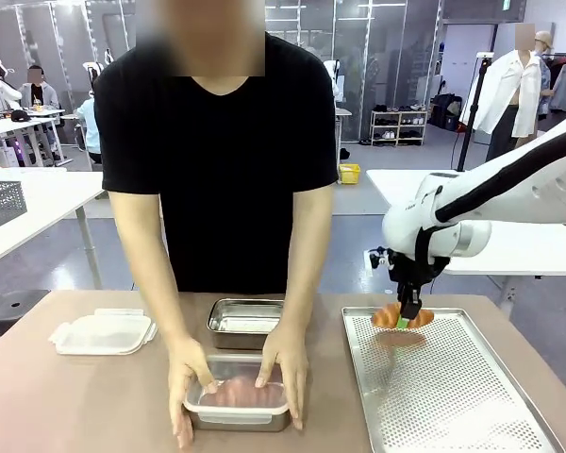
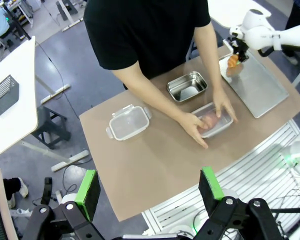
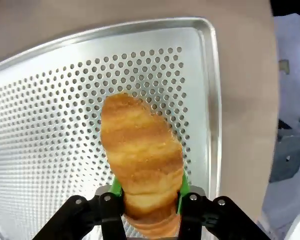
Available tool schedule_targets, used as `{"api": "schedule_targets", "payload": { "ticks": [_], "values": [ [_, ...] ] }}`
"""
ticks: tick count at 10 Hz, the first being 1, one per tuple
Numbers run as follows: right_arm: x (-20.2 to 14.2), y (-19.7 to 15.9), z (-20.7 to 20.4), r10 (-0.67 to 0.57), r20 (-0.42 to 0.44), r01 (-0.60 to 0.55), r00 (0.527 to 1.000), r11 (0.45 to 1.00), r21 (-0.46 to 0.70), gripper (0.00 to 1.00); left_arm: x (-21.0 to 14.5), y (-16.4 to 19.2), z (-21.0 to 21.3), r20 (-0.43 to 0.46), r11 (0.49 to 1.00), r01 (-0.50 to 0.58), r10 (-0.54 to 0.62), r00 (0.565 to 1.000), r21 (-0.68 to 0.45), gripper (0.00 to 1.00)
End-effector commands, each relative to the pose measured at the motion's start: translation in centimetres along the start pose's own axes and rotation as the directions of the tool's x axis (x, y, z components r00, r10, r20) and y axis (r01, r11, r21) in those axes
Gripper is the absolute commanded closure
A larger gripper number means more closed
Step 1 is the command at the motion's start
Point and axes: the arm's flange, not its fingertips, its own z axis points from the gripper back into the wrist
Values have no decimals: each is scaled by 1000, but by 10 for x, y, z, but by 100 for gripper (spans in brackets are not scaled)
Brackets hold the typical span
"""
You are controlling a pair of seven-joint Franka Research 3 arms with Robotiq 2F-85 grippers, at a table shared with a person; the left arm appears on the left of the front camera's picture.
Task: Place the bread into the airtight container.
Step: Pick up a Butter Roll and place it into an empty Airtight Container.
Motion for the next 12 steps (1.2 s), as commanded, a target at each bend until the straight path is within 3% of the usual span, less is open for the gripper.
{"api": "schedule_targets", "payload": {
  "ticks": [1,3,5,6,7,9,10,12],
  "values": [
    [-5,37,59,-27,50,29,998,998,-54,56,-3,-5,10,13,1000,5,-5,1000,3,0],
    [-11,86,104,18,275,0,961,998,-67,56,-3,-5,10,13,1000,5,-5,1000,3,0],
    [-28,125,133,-77,413,103,907,994,-41,56,-3,-5,10,13,1000,5,-5,1000,3,0],
    [-53,143,145,-132,412,180,901,981,-79,56,-3,-5,10,13,1000,5,-5,1000,3,0],
    [-102,167,168,-208,468,294,859,949,-117,56,-3,-5,10,13,1000,5,-5,1000,3,0],
    [-214,246,207,-300,629,509,717,843,-177,56,-3,-5,10,13,1000,5,-5,1000,3,0],
    [-237,268,210,-312,667,551,676,815,-178,56,-3,-5,10,13,1000,5,-5,1000,3,0],
    [-241,280,206,-284,673,543,683,814,-207,56,-3,-5,10,13,1000,5,-5,1000,3,0]
  ]
}}
